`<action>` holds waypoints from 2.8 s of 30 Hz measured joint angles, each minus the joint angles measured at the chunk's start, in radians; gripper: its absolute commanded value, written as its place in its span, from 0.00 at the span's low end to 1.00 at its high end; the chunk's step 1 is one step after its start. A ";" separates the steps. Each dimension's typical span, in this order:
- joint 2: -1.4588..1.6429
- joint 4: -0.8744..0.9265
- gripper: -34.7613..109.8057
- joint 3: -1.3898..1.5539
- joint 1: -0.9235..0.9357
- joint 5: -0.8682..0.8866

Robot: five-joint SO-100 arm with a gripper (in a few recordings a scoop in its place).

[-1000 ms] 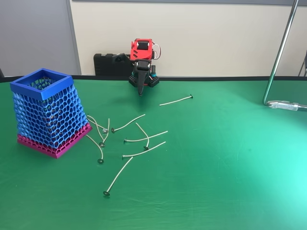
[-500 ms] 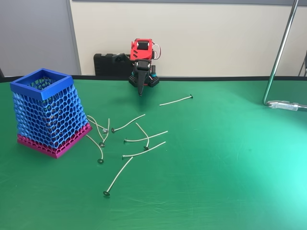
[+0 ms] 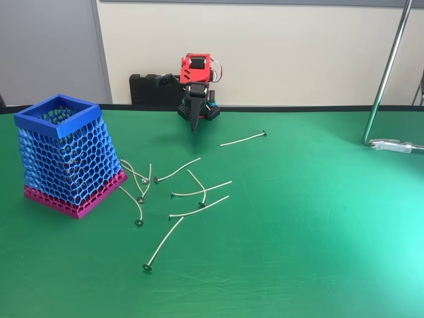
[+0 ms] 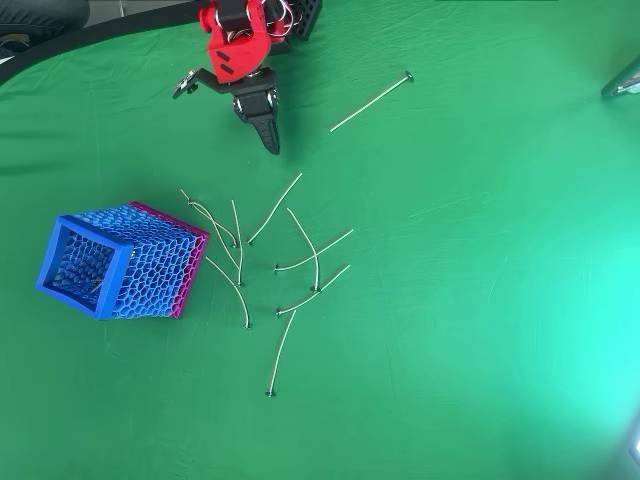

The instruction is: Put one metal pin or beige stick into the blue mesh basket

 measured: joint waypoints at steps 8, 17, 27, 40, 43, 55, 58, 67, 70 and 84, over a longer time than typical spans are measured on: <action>0.000 0.000 0.25 0.000 0.000 0.000; 0.000 0.000 0.24 0.000 0.000 0.000; -0.046 -0.003 0.24 -0.025 -0.003 -0.006; -0.488 -0.021 0.24 -0.328 -0.006 -0.018; -0.572 -0.021 0.24 -0.403 0.008 -0.025; -0.988 0.072 0.24 -0.747 0.063 0.015; -1.121 0.103 0.24 -0.854 0.091 0.037; -1.393 0.178 0.24 -1.101 0.150 0.026; -1.453 0.193 0.24 -1.163 0.166 0.018; -1.735 0.252 0.24 -1.488 0.152 -0.140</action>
